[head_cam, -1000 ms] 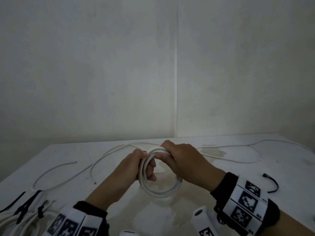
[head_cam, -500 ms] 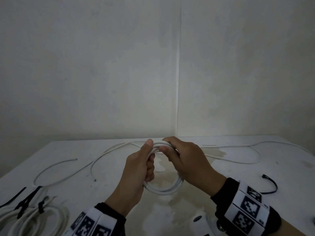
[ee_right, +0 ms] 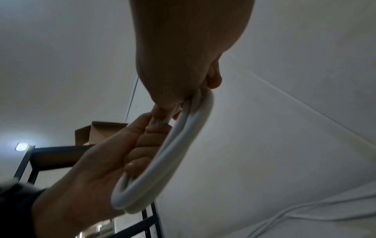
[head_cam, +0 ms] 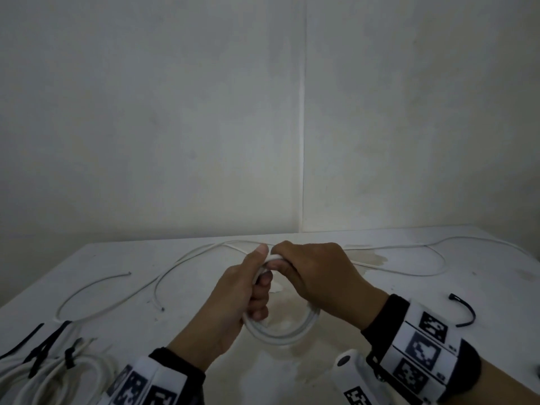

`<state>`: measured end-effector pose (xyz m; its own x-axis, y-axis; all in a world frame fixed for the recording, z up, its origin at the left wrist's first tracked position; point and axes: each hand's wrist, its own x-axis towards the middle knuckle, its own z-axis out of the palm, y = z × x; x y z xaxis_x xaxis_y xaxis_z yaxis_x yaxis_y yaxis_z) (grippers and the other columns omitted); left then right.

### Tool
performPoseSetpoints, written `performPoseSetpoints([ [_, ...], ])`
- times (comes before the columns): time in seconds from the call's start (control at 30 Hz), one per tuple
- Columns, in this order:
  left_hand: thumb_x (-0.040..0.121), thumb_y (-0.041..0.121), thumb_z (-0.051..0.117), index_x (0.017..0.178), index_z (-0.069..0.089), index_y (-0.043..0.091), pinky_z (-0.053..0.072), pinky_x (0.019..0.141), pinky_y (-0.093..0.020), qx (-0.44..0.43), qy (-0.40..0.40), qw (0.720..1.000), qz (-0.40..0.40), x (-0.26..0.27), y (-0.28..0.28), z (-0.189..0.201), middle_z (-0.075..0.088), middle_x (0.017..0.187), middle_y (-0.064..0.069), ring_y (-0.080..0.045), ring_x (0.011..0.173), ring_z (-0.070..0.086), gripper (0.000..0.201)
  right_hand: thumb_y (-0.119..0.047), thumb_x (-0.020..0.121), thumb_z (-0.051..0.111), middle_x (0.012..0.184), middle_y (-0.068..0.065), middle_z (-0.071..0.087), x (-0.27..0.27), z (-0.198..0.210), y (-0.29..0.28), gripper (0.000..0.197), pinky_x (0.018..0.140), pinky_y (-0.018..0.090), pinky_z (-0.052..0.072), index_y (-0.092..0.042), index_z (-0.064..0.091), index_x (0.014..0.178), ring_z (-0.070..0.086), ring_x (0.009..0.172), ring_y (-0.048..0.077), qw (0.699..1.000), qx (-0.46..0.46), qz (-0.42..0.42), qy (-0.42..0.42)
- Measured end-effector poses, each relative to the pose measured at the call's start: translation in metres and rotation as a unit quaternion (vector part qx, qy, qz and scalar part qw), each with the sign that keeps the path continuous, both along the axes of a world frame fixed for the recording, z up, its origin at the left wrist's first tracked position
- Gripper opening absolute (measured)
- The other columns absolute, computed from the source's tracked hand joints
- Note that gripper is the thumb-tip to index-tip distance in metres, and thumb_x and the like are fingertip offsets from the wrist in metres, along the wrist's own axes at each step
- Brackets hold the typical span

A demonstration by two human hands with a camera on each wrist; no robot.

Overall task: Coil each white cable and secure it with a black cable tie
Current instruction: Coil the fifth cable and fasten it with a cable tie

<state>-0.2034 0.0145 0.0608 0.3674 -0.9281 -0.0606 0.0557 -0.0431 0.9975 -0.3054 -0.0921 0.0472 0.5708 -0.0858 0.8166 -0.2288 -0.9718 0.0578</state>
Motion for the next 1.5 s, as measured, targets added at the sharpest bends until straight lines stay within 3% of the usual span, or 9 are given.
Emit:
performPoseSetpoints([
  [0.33, 0.09, 0.044, 0.043, 0.054, 0.038, 0.014, 0.022, 0.036, -0.019, -0.032, 0.002, 0.999, 0.027, -0.006, -0.003, 0.0, 0.02, 0.044, 0.005, -0.009, 0.038, 0.017, 0.046, -0.055, 0.089, 0.028, 0.065, 0.002, 0.063, -0.007, 0.005, -0.004, 0.053, 0.056, 0.037, 0.045, -0.017, 0.064, 0.094, 0.053, 0.055, 0.018, 0.977, 0.196, 0.072, 0.046],
  [0.53, 0.093, 0.04, 0.039, 0.056, 0.038, 0.013, 0.022, 0.037, -0.02, -0.042, 0.0, 0.999, 0.028, -0.009, -0.002, 0.001, 0.02, 0.044, 0.005, -0.01, 0.038, 0.018, 0.046, -0.044, 0.089, 0.042, 0.055, -0.004, 0.058, -0.008, 0.004, -0.002, 0.037, 0.052, 0.012, 0.035, -0.016, 0.066, 0.089, 0.049, 0.047, 0.006, 0.94, 0.304, 0.155, 0.003],
  [0.67, 0.092, 0.038, 0.043, 0.053, 0.039, 0.014, 0.02, 0.037, -0.019, -0.05, 0.002, 0.998, 0.045, -0.009, -0.005, -0.001, 0.022, 0.043, 0.005, -0.009, 0.038, 0.018, 0.046, -0.04, 0.089, 0.047, 0.062, -0.003, 0.061, -0.007, 0.005, -0.001, 0.029, 0.059, 0.023, 0.044, -0.018, 0.067, 0.087, 0.057, 0.058, 0.014, 0.916, 0.36, 0.176, -0.006],
  [0.77, 0.092, 0.033, 0.047, 0.042, 0.038, 0.021, 0.018, 0.034, -0.016, -0.055, 0.033, 0.995, 0.075, -0.003, -0.007, -0.003, 0.022, 0.04, 0.007, -0.007, 0.034, 0.017, 0.053, -0.033, 0.092, 0.042, 0.076, -0.002, 0.063, -0.01, 0.007, -0.008, 0.031, 0.069, 0.024, 0.045, -0.014, 0.067, 0.095, 0.058, 0.072, 0.009, 0.933, 0.329, 0.14, 0.028],
  [0.93, 0.093, 0.035, 0.046, 0.051, 0.033, 0.017, 0.02, 0.034, -0.017, -0.035, 0.03, 0.996, 0.078, 0.003, -0.004, -0.009, 0.021, 0.042, 0.006, -0.008, 0.034, 0.017, 0.047, -0.038, 0.095, 0.037, 0.071, -0.003, 0.053, -0.017, 0.007, -0.027, 0.043, 0.06, 0.022, 0.033, -0.008, 0.065, 0.081, 0.043, 0.065, 0.01, 0.991, 0.113, 0.074, -0.004],
  [1.07, 0.093, 0.036, 0.044, 0.053, 0.032, 0.017, 0.021, 0.034, -0.018, -0.038, 0.023, 0.996, 0.074, -0.001, -0.005, -0.01, 0.021, 0.043, 0.005, -0.008, 0.035, 0.017, 0.046, -0.029, 0.092, 0.045, 0.069, 0.005, 0.055, -0.009, 0.002, -0.028, 0.035, 0.059, 0.022, 0.031, -0.009, 0.065, 0.073, 0.038, 0.065, 0.011, 0.999, 0.022, -0.004, -0.049],
  [1.27, 0.093, 0.034, 0.043, 0.054, 0.031, 0.017, 0.015, 0.036, -0.018, -0.063, 0.043, 0.993, 0.091, 0.003, -0.004, -0.008, 0.018, 0.044, 0.006, -0.008, 0.035, 0.014, 0.044, -0.029, 0.088, 0.054, 0.077, 0.006, 0.067, -0.006, -0.011, -0.01, 0.029, 0.064, 0.017, 0.043, -0.006, 0.072, 0.084, 0.055, 0.074, 0.01, 0.958, 0.275, 0.06, -0.048],
  [1.4, 0.094, 0.034, 0.043, 0.053, 0.031, 0.016, 0.016, 0.035, -0.014, -0.07, 0.055, 0.99, 0.107, 0.007, -0.005, -0.008, 0.02, 0.039, 0.008, -0.006, 0.033, 0.015, 0.046, -0.033, 0.091, 0.051, 0.068, 0.014, 0.062, -0.009, -0.003, 0.003, 0.04, 0.067, 0.037, 0.048, -0.001, 0.065, 0.071, 0.057, 0.064, 0.027, 0.887, 0.445, 0.111, -0.047],
  [1.5, 0.094, 0.034, 0.042, 0.054, 0.032, 0.016, 0.016, 0.035, -0.015, -0.08, 0.054, 0.989, 0.11, 0.009, -0.006, -0.008, 0.02, 0.039, 0.008, -0.007, 0.033, 0.015, 0.046, -0.033, 0.085, 0.063, 0.07, -0.001, 0.065, -0.012, -0.001, 0.011, 0.017, 0.063, 0.021, 0.048, -0.016, 0.069, 0.083, 0.059, 0.064, 0.01, 0.862, 0.491, 0.125, 0.0],
])
